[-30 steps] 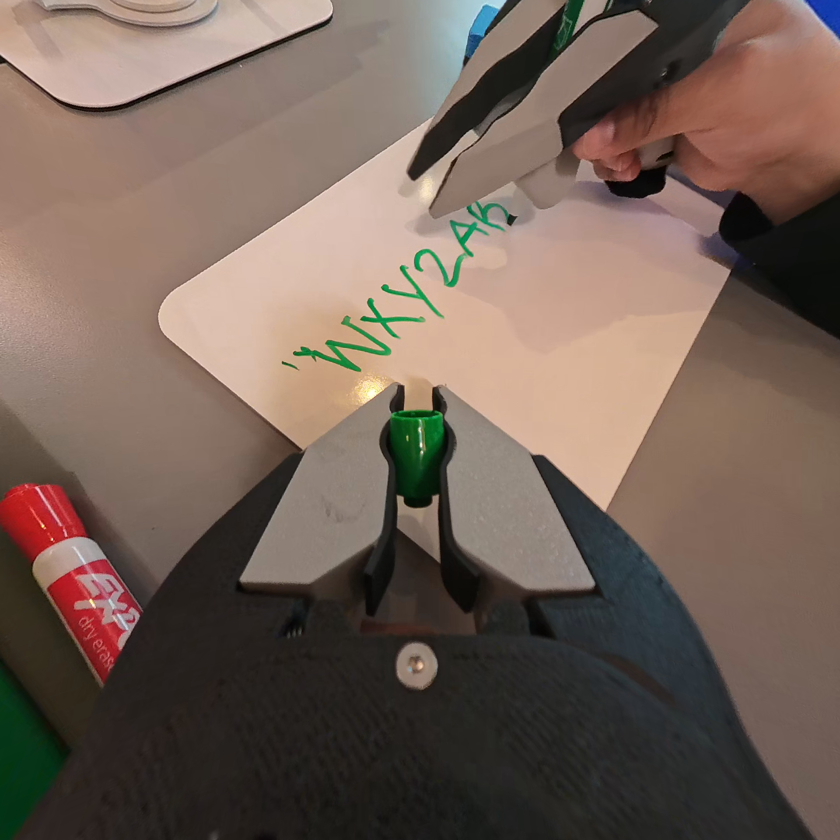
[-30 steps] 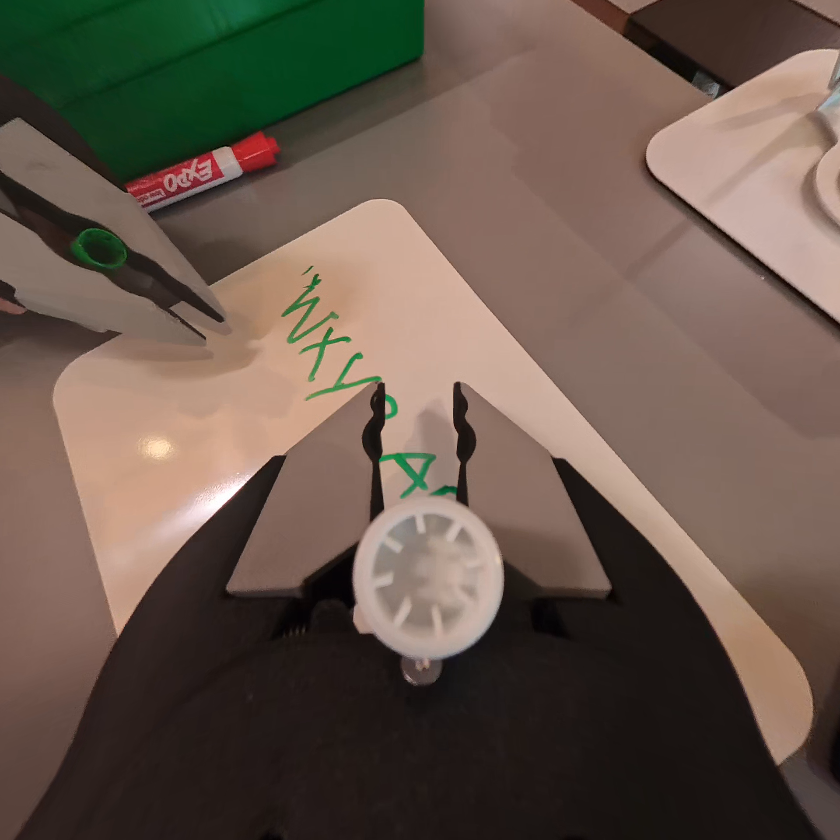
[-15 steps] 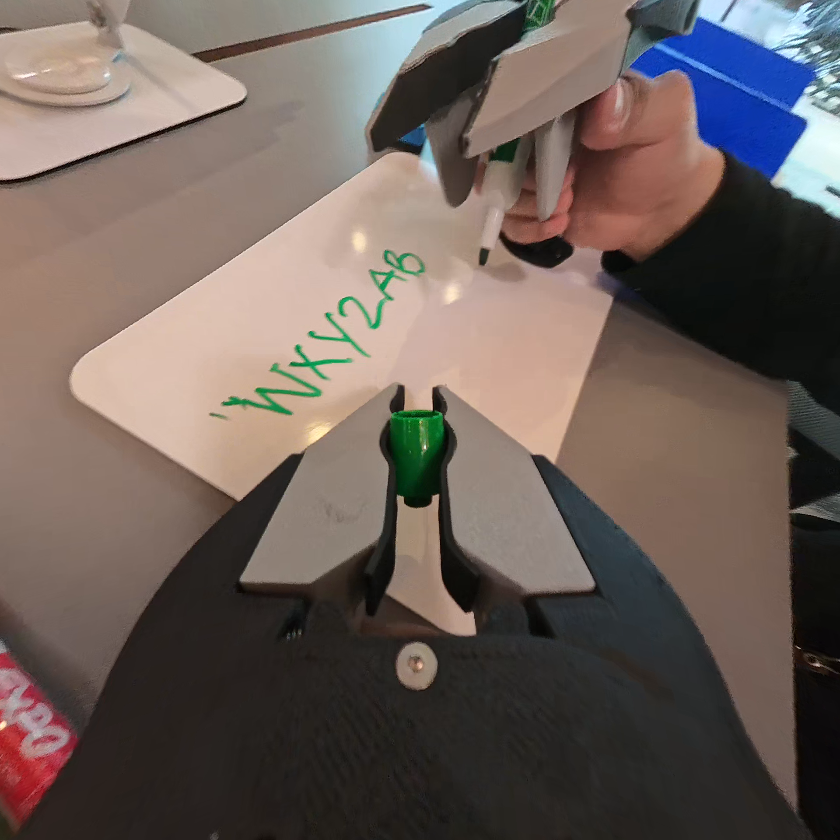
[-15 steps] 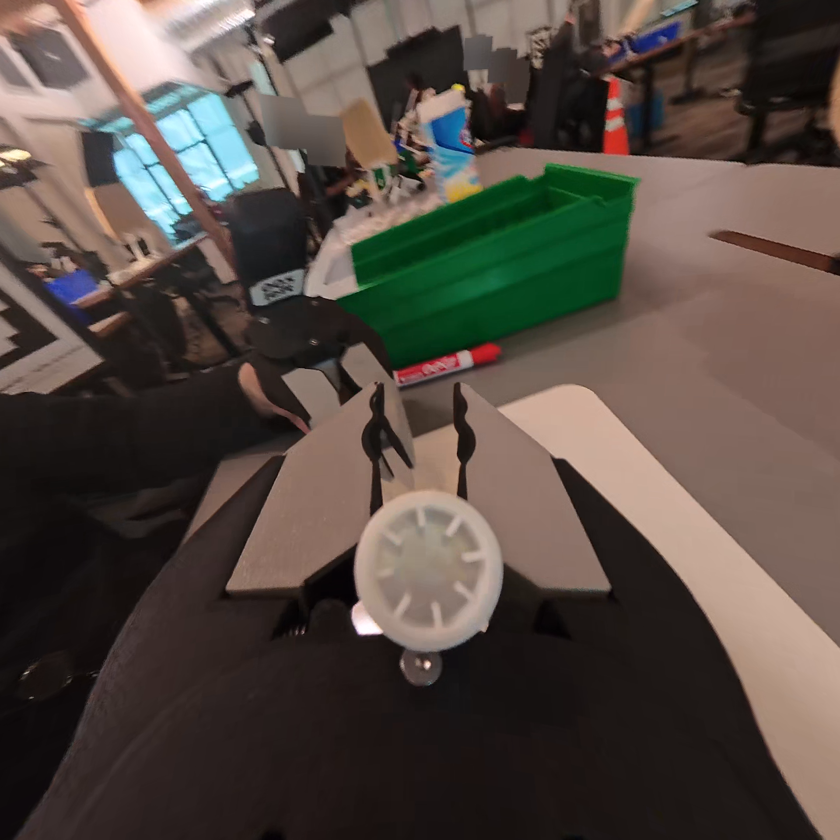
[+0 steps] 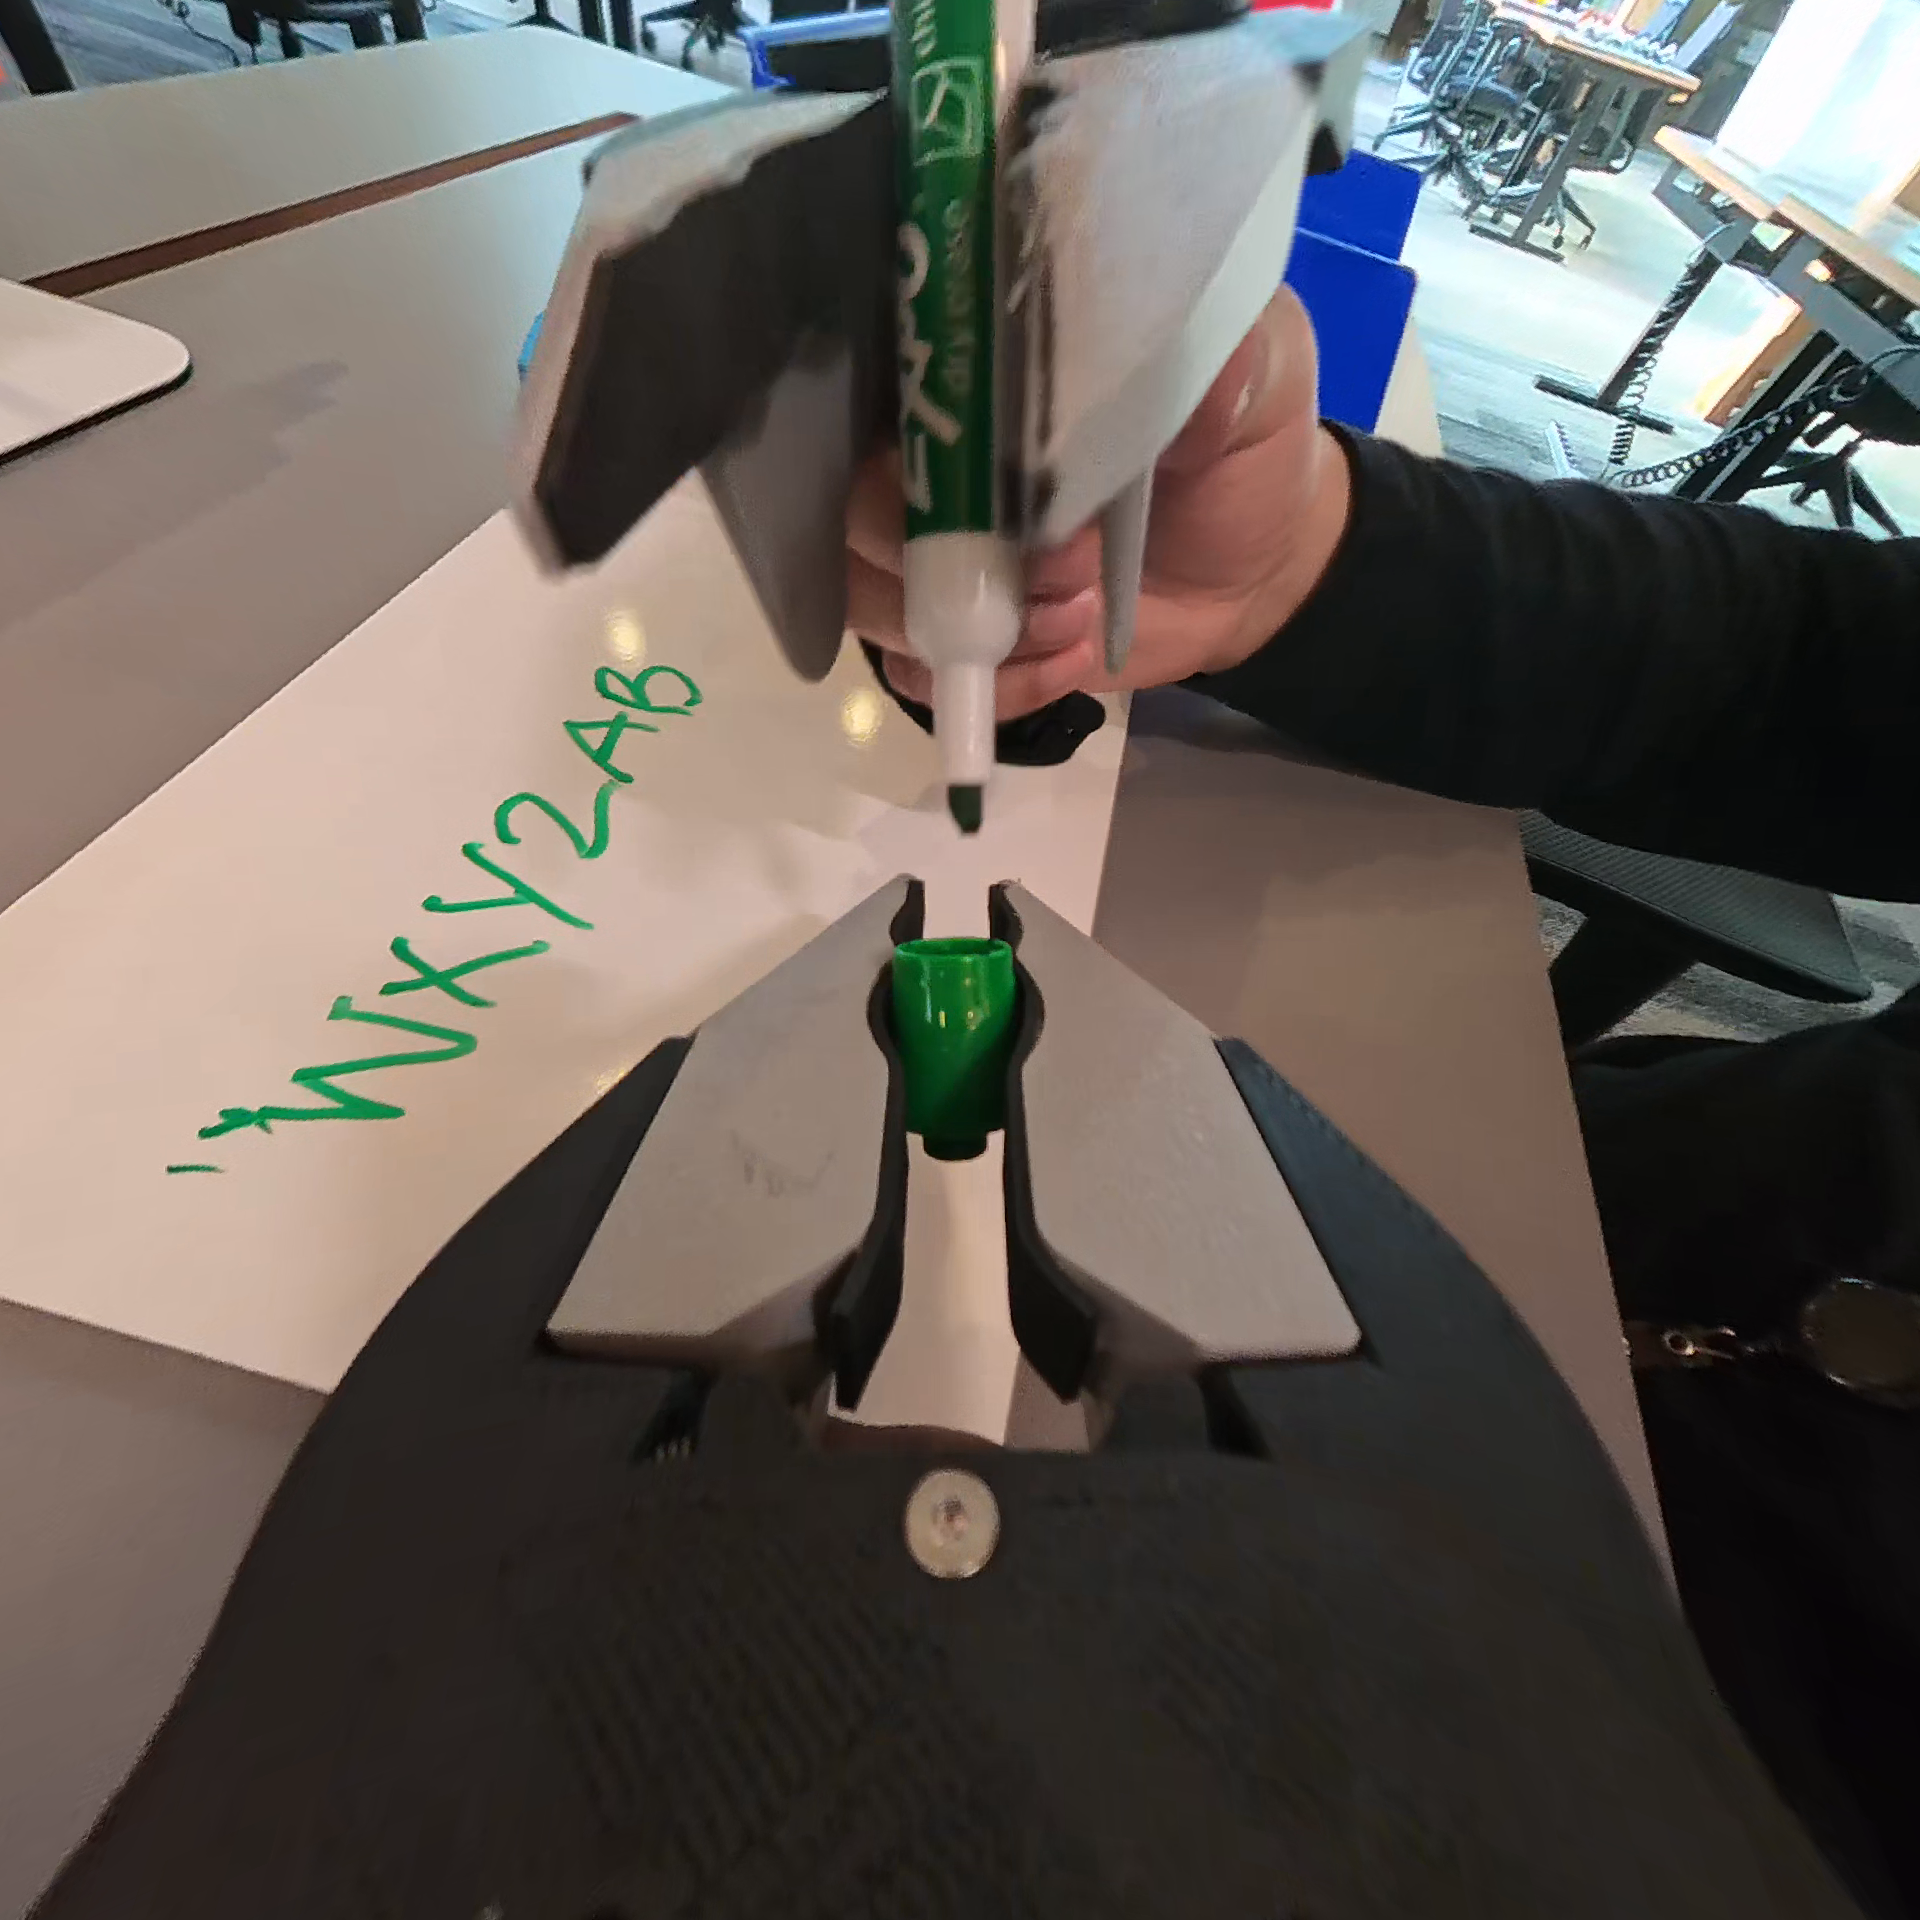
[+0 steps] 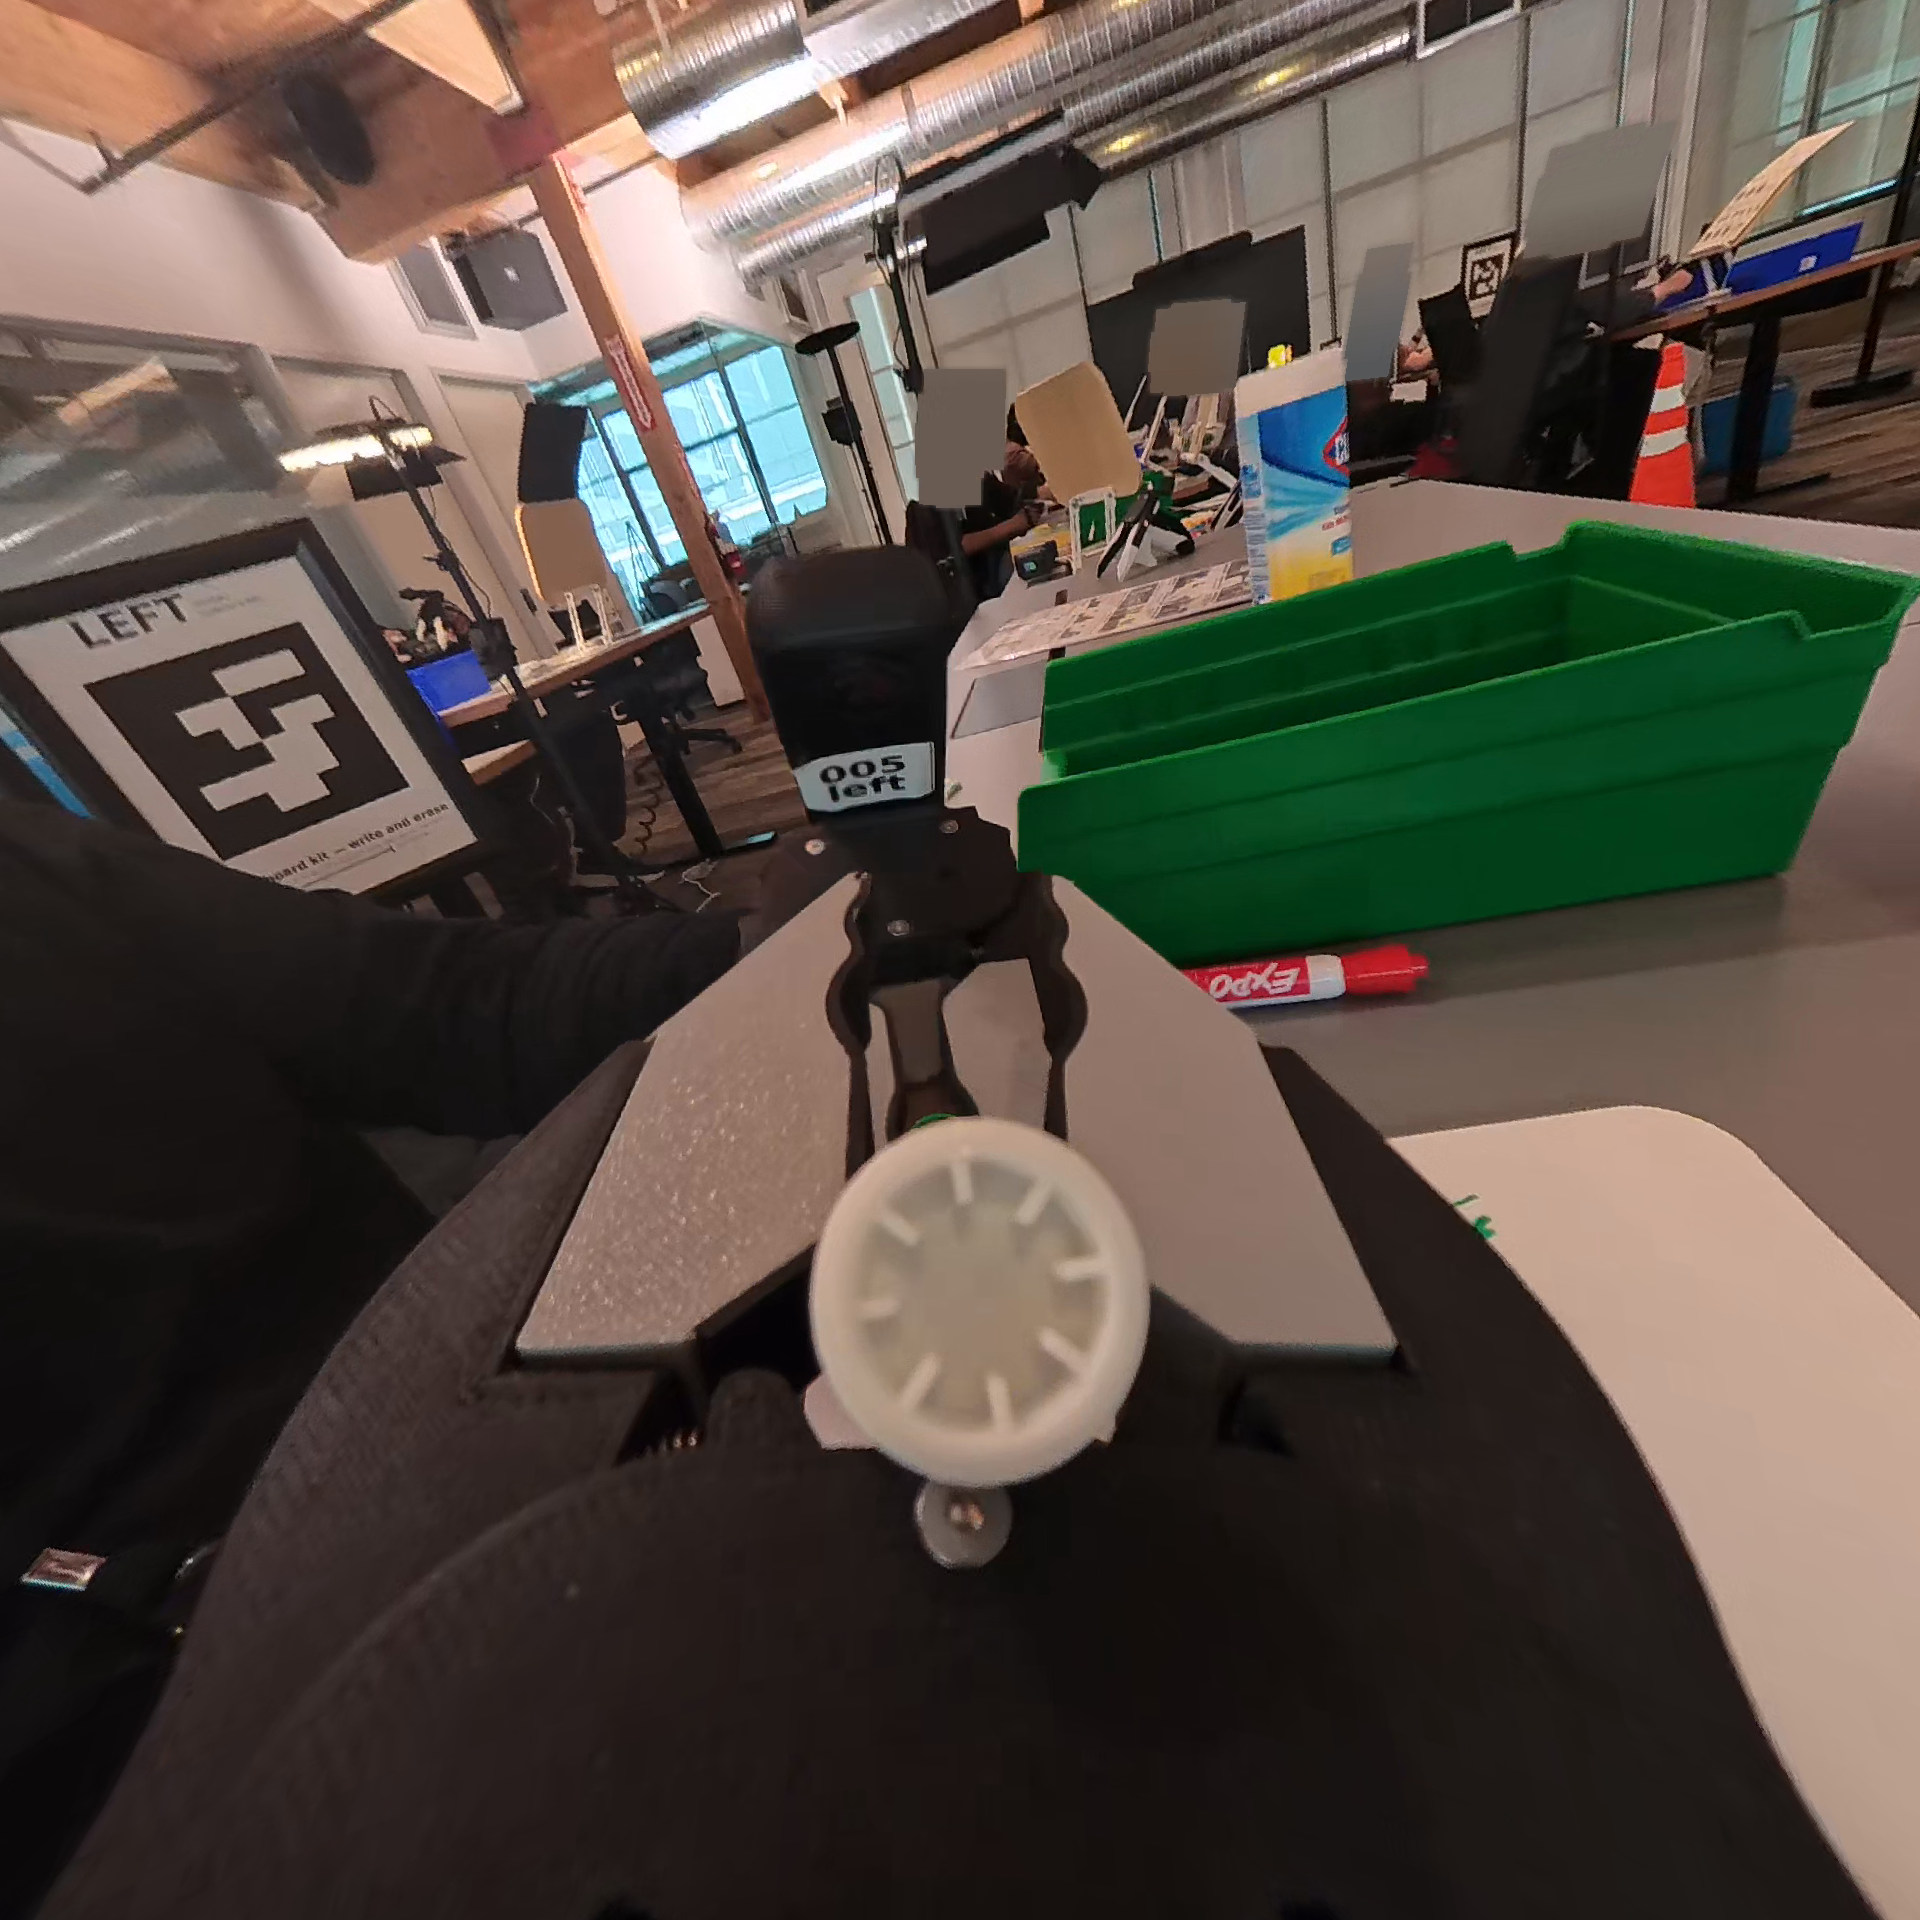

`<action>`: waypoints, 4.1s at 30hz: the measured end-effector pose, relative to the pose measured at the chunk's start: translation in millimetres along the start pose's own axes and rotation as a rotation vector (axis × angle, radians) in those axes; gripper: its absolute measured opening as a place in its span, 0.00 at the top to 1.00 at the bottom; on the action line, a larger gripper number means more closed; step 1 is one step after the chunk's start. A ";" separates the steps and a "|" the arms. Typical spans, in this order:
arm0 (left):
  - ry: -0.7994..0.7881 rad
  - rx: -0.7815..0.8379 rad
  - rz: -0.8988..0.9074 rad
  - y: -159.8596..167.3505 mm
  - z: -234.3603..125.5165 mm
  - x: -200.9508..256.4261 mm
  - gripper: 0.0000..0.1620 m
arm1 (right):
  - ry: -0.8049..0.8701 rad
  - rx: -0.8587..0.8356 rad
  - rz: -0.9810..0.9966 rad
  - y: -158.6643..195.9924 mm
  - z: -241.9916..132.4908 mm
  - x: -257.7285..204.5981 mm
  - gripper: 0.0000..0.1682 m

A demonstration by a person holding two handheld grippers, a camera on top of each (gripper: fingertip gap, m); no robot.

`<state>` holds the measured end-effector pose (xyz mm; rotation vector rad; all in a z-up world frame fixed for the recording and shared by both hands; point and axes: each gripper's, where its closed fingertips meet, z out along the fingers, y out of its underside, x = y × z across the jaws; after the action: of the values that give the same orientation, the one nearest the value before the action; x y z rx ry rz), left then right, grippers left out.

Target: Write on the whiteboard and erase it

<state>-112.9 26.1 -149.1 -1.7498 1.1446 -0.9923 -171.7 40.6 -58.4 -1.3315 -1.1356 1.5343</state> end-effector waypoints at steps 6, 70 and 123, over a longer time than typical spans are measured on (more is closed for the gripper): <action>-0.005 -0.024 0.021 3.1 3.1 2.1 0.94 | -0.012 0.001 -0.031 2.1 8.0 -6.9 0.84; 0.004 -0.029 0.063 2.0 9.3 11.0 0.94 | -0.063 0.179 -0.112 -23.8 13.1 -32.9 0.83; 0.020 -0.047 0.103 4.8 12.5 19.0 0.94 | -0.086 -0.074 -0.260 6.5 16.8 -46.7 0.72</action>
<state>-97.8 9.4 -154.6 -1.7030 1.2663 -0.9299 -182.1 -7.8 -50.6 -1.1227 -1.3733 1.3813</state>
